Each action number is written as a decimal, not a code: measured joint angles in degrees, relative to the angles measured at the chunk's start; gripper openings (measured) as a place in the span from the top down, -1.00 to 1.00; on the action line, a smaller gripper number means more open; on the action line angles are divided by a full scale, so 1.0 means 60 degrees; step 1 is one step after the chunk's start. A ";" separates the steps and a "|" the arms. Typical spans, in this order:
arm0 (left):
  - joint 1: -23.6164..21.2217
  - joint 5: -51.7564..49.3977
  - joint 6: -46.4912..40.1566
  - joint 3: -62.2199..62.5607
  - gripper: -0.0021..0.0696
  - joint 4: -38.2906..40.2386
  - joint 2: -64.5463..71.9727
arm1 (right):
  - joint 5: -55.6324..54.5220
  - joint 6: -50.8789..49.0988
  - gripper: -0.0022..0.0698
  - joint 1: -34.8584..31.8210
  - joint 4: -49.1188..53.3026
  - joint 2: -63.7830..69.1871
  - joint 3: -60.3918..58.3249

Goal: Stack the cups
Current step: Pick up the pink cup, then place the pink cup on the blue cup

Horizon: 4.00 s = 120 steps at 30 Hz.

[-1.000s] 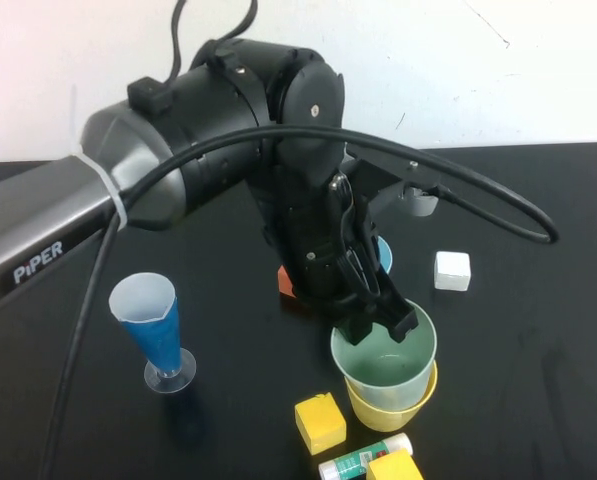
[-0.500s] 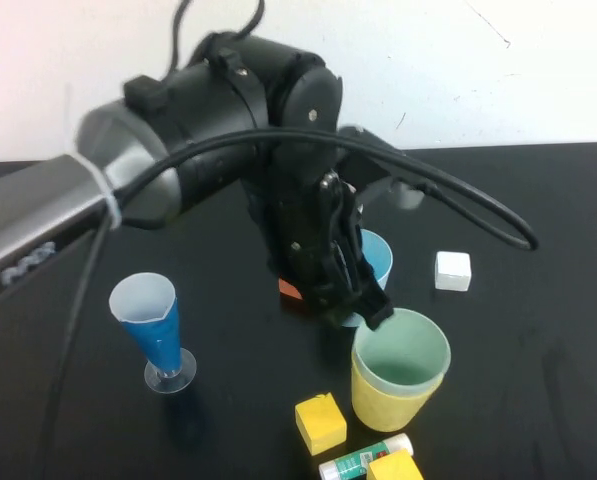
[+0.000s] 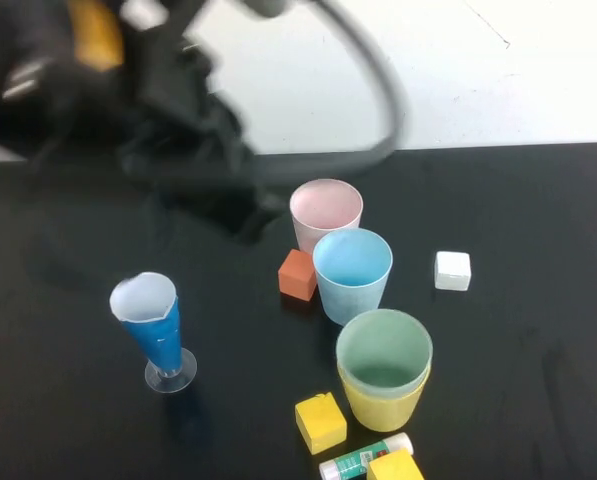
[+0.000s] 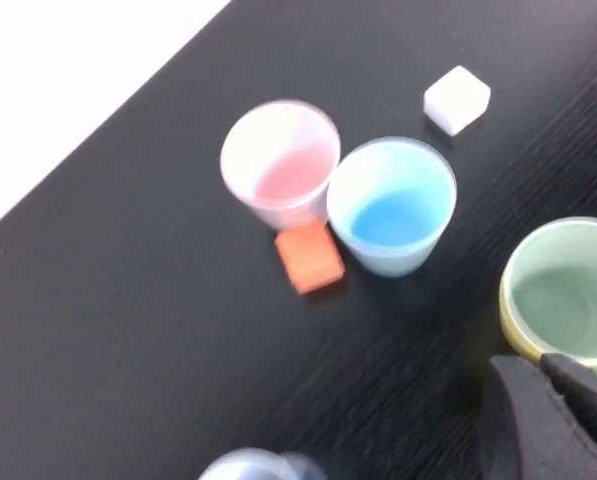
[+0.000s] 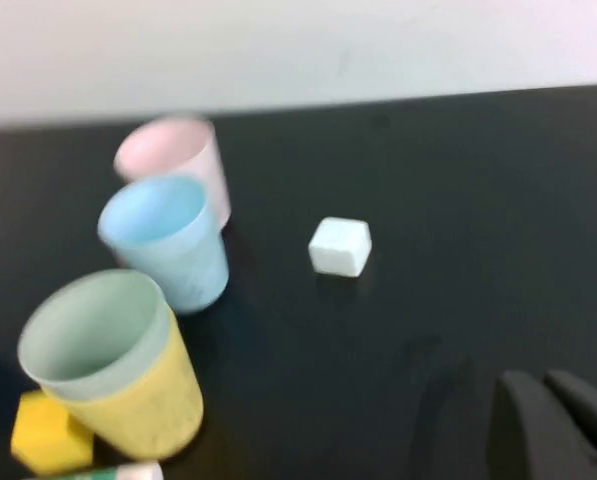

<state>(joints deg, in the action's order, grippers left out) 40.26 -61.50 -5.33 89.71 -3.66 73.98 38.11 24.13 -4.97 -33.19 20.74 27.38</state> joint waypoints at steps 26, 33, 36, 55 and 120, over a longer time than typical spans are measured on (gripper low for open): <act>0.0000 0.2699 0.2710 -0.7521 0.94 -0.1314 -0.5515 | 0.5435 0.3263 0.95 0.2438 0.0770 1.1210 1.0938; 0.0000 0.2761 0.2710 -0.7521 0.94 -0.1314 -0.5515 | 0.5458 0.2436 0.95 0.3835 0.1641 1.3910 1.3605; 0.0000 0.2761 0.2710 -0.7521 0.94 -0.1314 -0.5515 | 0.5477 0.1881 0.95 0.4148 0.2055 1.4905 1.4663; 0.0000 0.2758 0.2710 -0.7521 0.94 -0.1547 -0.5515 | 0.3836 0.0609 -0.57 0.4343 0.1454 1.8566 1.6404; 0.0000 0.2239 0.2733 -0.7623 0.94 -0.1616 -0.5515 | 0.5471 0.1054 -0.11 0.5138 0.2723 1.8165 1.5899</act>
<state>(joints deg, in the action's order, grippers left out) 40.26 -48.06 11.06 43.97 -13.35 40.89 70.94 30.45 25.85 -16.85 129.73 122.77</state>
